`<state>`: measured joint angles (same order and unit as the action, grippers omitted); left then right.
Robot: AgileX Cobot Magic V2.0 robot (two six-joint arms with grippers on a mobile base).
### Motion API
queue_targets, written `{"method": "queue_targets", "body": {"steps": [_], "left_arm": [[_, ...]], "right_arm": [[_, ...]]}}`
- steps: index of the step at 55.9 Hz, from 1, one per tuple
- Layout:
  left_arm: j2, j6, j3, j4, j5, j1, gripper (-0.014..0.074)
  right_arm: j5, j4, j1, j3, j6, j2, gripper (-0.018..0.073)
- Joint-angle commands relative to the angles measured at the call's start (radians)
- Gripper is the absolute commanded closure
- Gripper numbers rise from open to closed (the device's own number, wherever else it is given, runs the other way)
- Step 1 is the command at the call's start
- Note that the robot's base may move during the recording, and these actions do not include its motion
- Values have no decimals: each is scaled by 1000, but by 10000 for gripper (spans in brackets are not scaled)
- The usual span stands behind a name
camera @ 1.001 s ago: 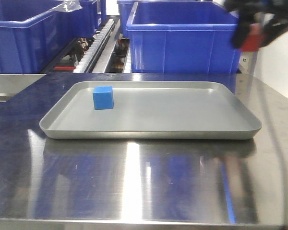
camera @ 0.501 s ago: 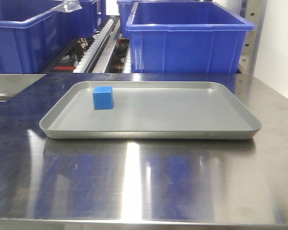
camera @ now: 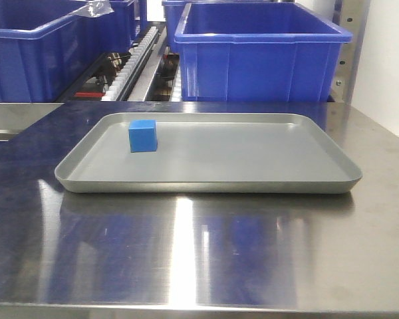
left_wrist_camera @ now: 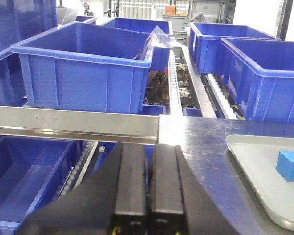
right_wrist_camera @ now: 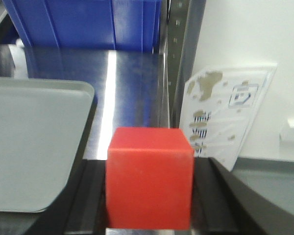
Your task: Sort and place red and blue blocks on shelf
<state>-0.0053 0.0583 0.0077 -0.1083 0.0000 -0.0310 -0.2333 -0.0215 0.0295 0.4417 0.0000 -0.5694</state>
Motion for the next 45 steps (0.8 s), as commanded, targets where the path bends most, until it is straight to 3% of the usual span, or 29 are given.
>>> {"method": "queue_targets", "body": {"steps": [1, 45], "left_arm": [[-22, -3, 27, -4, -79, 2, 517], [-22, -3, 27, -4, -79, 2, 517]], "right_arm": [[89, 0, -5, 7, -6, 47, 155], [58, 0, -5, -25, -6, 82, 155]]}}
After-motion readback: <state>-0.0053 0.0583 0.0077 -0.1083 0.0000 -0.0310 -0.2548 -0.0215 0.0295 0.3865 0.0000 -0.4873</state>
